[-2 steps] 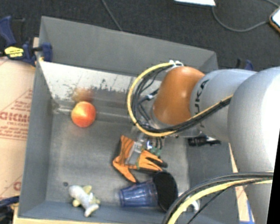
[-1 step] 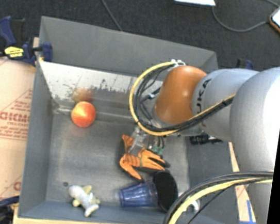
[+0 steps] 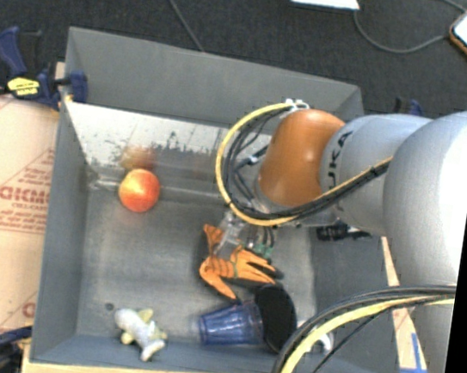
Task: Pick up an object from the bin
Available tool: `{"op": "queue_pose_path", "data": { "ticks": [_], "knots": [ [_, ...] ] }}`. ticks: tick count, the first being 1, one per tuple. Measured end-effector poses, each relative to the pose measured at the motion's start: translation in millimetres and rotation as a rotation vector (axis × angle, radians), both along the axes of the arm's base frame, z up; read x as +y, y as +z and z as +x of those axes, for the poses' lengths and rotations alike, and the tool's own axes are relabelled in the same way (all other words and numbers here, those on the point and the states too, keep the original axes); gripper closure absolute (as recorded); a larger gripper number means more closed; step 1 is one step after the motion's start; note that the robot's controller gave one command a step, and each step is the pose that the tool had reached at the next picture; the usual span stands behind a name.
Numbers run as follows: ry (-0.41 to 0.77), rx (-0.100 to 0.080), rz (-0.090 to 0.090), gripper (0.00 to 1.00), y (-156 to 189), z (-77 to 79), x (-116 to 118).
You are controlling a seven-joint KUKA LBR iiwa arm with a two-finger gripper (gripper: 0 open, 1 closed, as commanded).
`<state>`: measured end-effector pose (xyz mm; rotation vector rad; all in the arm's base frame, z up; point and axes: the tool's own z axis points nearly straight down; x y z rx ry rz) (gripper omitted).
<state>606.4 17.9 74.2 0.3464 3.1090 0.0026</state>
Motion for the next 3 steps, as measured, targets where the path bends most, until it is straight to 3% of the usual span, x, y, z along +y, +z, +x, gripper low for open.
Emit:
{"op": "queue_pose_path", "data": {
  "ticks": [1, 2, 3],
  "knots": [
    [0.000, -0.002, 0.000, 1.00, 11, 0.1, 0],
    [0.000, 0.003, 0.001, 1.00, 54, -1.3, -1],
    [0.002, -0.004, 0.001, 1.00, 99, 0.5, -1]
  ]
}}
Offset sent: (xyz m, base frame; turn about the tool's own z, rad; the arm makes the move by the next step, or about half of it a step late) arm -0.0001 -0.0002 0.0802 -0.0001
